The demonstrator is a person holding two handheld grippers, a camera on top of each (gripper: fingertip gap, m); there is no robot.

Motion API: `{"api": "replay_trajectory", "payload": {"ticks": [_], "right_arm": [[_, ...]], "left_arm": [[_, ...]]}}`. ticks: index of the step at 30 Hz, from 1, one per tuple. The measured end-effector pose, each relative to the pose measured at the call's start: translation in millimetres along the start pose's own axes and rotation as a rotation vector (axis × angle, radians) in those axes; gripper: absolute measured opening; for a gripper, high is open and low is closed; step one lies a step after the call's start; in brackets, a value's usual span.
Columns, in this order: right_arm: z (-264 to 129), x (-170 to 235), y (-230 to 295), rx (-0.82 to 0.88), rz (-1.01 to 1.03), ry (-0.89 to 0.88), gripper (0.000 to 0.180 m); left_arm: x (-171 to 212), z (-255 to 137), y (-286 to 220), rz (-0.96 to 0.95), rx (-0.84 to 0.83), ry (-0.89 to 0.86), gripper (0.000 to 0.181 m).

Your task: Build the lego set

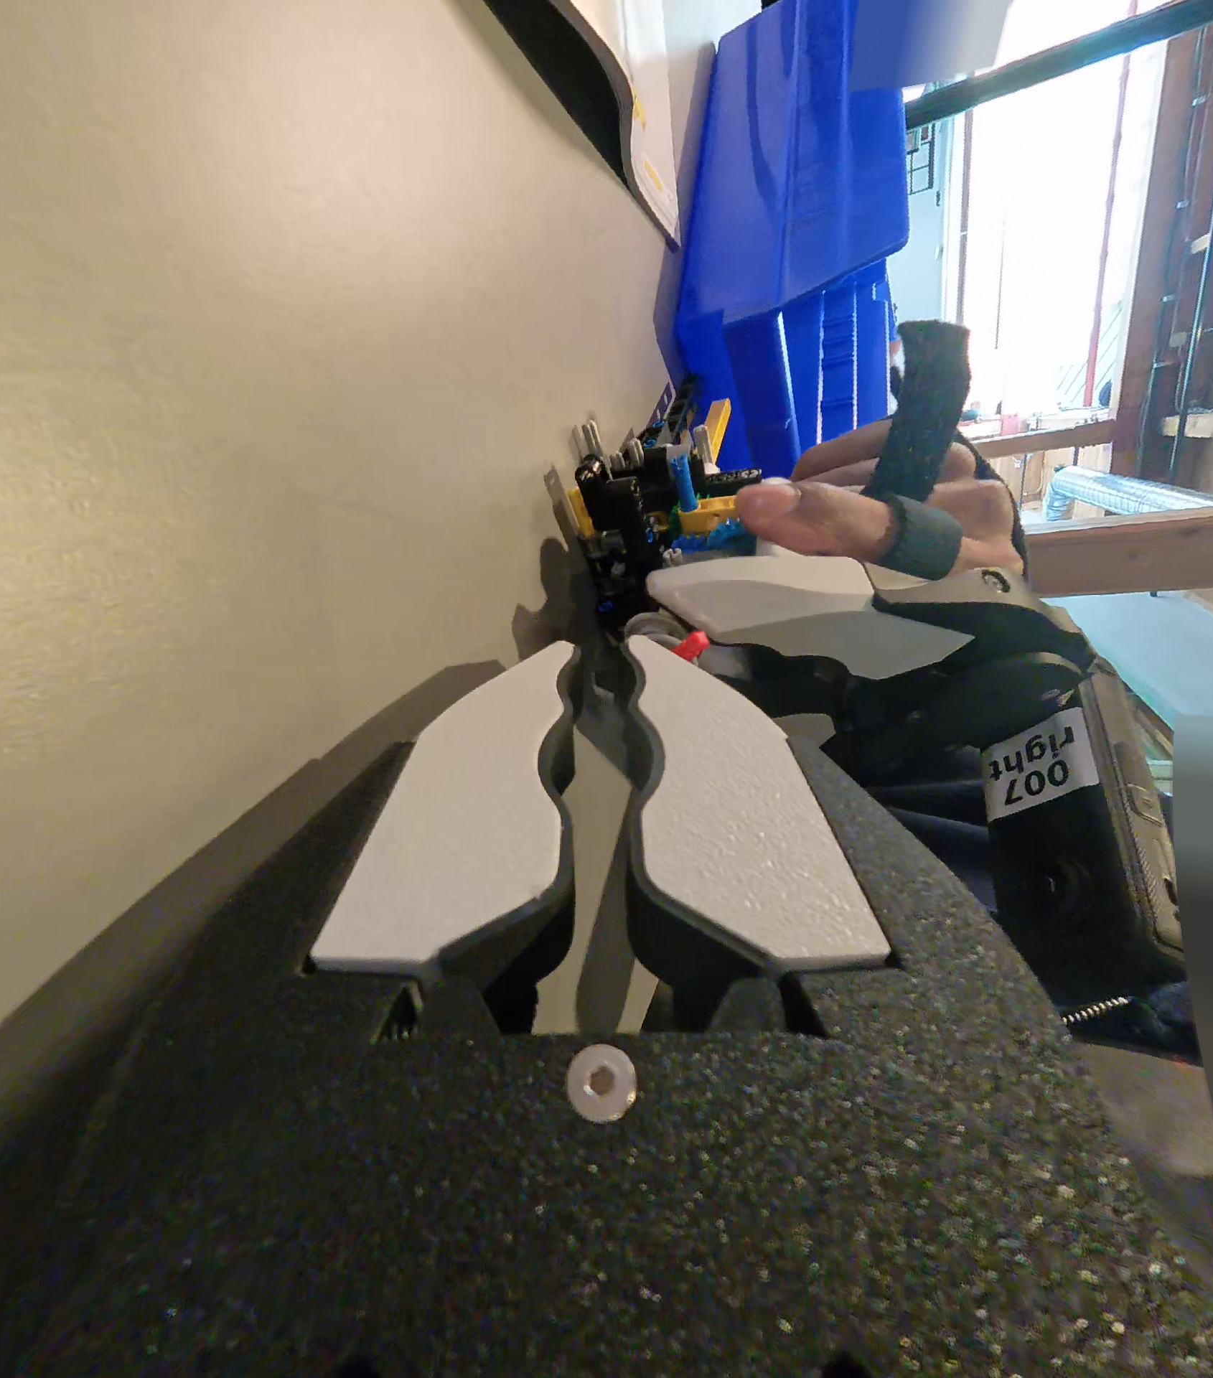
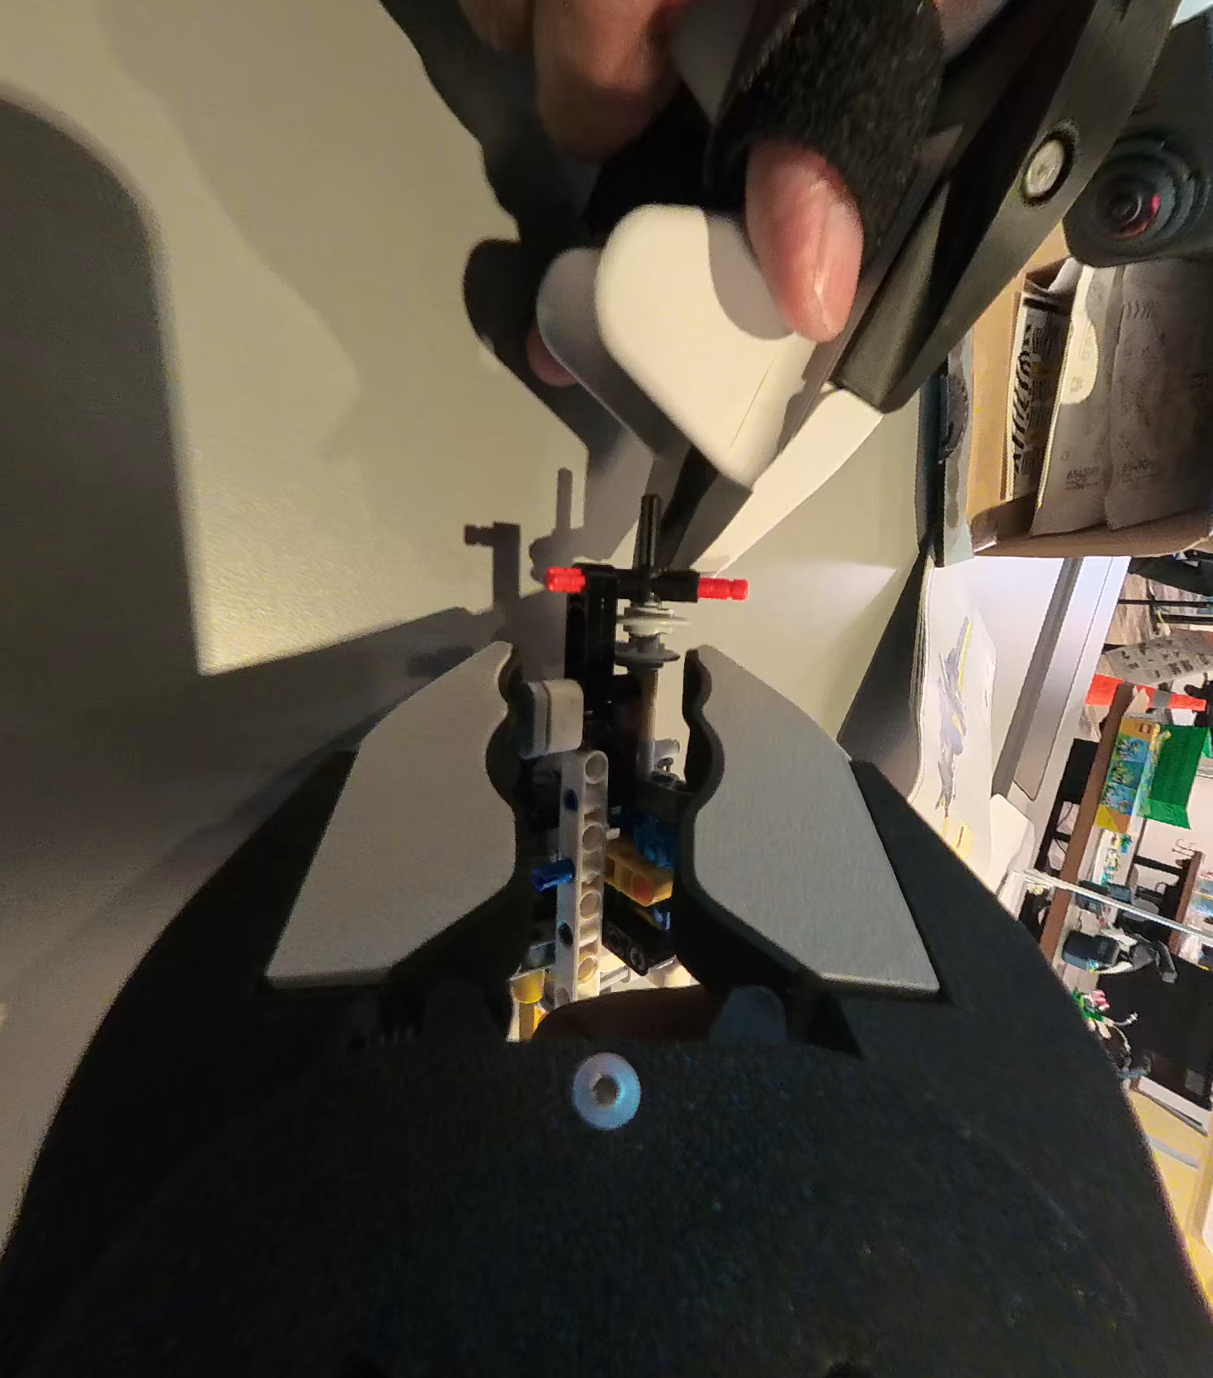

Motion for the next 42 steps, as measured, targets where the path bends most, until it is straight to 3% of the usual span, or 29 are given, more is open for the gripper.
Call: {"api": "replay_trajectory", "payload": {"ticks": [13,42], "right_arm": [[-0.6,2.4,0.5,0.003,-0.006,0.001,0.041],[2.7,7.0,0.0,-0.004,-0.006,0.006,0.041]], "left_arm": [[-3.8,-1.2,-1.4,0.135,0.028,-0.008,0.012],[-8.2,-1.3,2.3,0.026,0.154,-0.042,0.015]]}}
Point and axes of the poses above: each gripper's, where its closed fingertips meet, z out along the fingers, x out of its underside, y = z × x across the jaws, the point moved 10 cm from there along -z, back along the fingers, and after that the axes turned 4 degrees about z, right-handed, at the moved point
